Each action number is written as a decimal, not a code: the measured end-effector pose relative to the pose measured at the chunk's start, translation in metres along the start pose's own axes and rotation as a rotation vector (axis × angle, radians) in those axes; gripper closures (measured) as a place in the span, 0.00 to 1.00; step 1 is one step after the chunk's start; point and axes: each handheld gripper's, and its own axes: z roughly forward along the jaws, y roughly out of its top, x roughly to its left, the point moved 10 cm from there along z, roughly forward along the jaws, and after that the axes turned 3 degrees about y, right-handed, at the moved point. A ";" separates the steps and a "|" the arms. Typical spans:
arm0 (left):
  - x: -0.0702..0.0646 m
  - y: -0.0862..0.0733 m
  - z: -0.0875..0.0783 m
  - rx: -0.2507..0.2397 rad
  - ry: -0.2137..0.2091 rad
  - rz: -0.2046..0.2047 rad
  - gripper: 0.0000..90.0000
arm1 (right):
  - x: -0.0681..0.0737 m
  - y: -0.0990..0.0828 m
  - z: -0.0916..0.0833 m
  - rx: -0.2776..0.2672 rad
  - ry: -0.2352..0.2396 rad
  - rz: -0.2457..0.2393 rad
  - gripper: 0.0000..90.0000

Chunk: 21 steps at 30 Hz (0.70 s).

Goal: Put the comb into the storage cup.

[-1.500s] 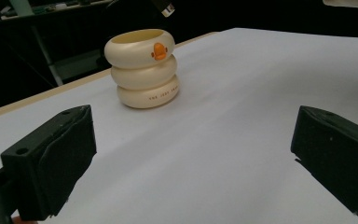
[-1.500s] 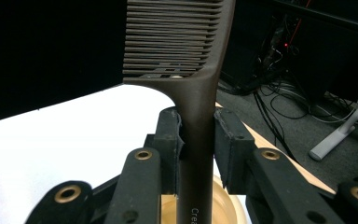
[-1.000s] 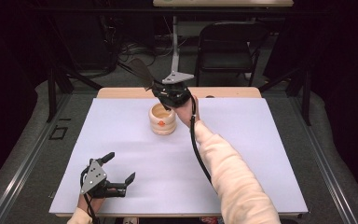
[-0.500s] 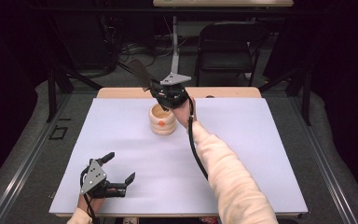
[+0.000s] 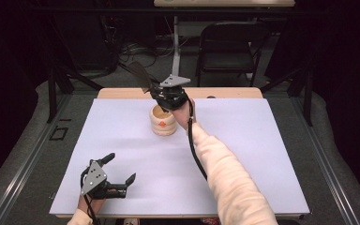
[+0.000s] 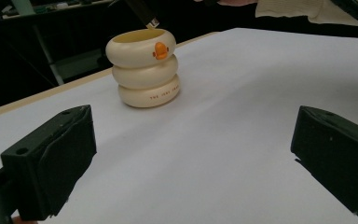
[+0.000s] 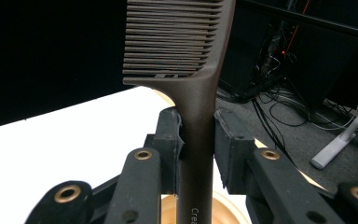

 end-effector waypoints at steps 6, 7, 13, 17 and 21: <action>0.000 0.000 0.000 0.001 0.000 0.000 0.00 | 0.000 -0.004 0.003 0.005 0.002 0.000 0.80; 0.000 0.000 0.000 0.001 0.000 0.000 0.00 | 0.001 -0.005 0.004 0.006 0.005 -0.001 0.80; 0.000 0.000 0.000 0.000 0.002 0.001 0.00 | 0.002 -0.009 0.007 0.016 0.008 -0.001 0.80; 0.000 0.000 -0.001 -0.001 0.001 0.001 0.00 | 0.002 -0.010 0.008 0.018 0.010 -0.003 0.80; 0.000 0.000 -0.001 0.000 0.002 0.002 0.00 | 0.003 -0.013 0.009 0.024 0.014 -0.004 0.80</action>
